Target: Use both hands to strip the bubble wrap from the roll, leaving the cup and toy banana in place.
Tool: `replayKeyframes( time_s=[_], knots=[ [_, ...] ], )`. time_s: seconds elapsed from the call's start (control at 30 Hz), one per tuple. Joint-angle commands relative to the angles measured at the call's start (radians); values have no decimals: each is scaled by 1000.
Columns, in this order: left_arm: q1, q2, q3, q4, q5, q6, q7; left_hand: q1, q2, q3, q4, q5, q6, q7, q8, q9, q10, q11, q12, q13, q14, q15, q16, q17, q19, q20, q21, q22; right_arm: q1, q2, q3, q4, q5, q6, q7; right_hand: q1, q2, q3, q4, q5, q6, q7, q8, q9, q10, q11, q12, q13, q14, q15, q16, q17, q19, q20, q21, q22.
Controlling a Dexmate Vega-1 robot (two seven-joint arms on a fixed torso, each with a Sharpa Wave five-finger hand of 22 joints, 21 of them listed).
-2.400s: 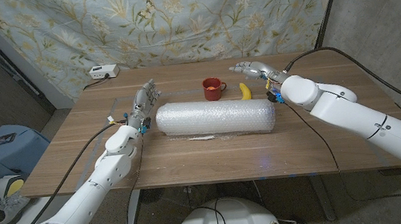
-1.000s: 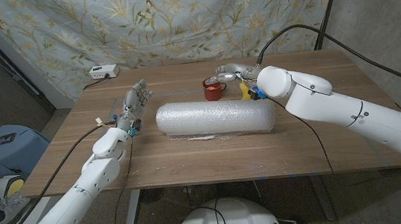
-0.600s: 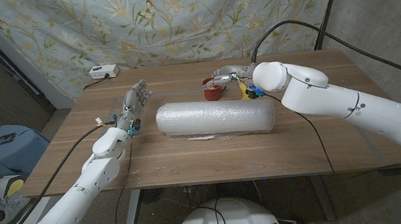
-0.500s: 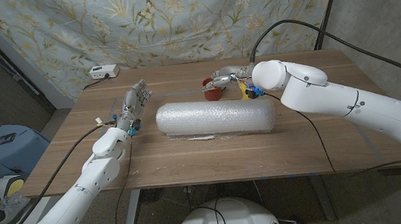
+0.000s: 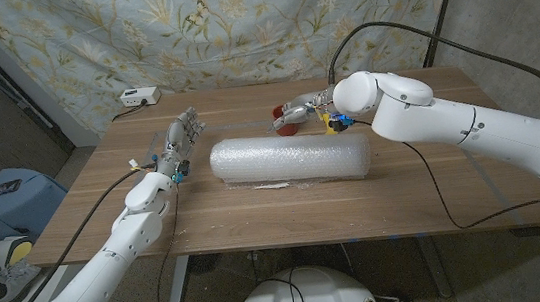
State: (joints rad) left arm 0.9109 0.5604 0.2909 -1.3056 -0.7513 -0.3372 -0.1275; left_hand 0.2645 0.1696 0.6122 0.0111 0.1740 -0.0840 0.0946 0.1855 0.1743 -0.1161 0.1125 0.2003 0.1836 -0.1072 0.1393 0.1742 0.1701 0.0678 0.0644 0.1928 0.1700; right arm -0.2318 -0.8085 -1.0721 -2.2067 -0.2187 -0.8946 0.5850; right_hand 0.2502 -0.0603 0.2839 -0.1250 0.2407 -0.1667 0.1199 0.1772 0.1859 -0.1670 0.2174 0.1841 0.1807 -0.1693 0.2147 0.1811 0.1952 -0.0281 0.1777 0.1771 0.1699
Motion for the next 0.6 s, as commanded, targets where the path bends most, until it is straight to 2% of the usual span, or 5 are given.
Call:
replayKeyframes(
  time_s=[0.03,0.3,0.6],
  knots=[
    [-14,-19,0,34,-16,-11,-27,4,0,7,-1,6,8,0,2,6,10,7,9,6,3,8,5,1,8,2,5,5,123,33,-120,43,-62,-5,170,1,-30,-20,-3,20,-101,86,3,-1,-125,1,-2,0,-119,0,7,0,-26,-4,4,1],
    [-19,-26,-1,49,-25,-11,-38,4,0,8,0,6,9,1,2,6,13,7,10,6,5,7,6,1,8,2,5,5,214,65,-210,98,-132,30,315,22,-60,-46,-14,56,-133,88,4,-2,-148,1,-3,0,-142,-1,6,-1,-54,-14,5,1],
    [-32,-37,1,69,-28,-11,-43,2,-1,8,1,6,10,-1,2,6,16,8,10,6,7,7,6,1,8,2,5,5,229,91,-213,138,-173,61,375,39,-76,-63,-19,84,-154,88,4,-2,-169,1,-4,0,-157,-2,6,-1,-69,-22,6,1]
  ],
)
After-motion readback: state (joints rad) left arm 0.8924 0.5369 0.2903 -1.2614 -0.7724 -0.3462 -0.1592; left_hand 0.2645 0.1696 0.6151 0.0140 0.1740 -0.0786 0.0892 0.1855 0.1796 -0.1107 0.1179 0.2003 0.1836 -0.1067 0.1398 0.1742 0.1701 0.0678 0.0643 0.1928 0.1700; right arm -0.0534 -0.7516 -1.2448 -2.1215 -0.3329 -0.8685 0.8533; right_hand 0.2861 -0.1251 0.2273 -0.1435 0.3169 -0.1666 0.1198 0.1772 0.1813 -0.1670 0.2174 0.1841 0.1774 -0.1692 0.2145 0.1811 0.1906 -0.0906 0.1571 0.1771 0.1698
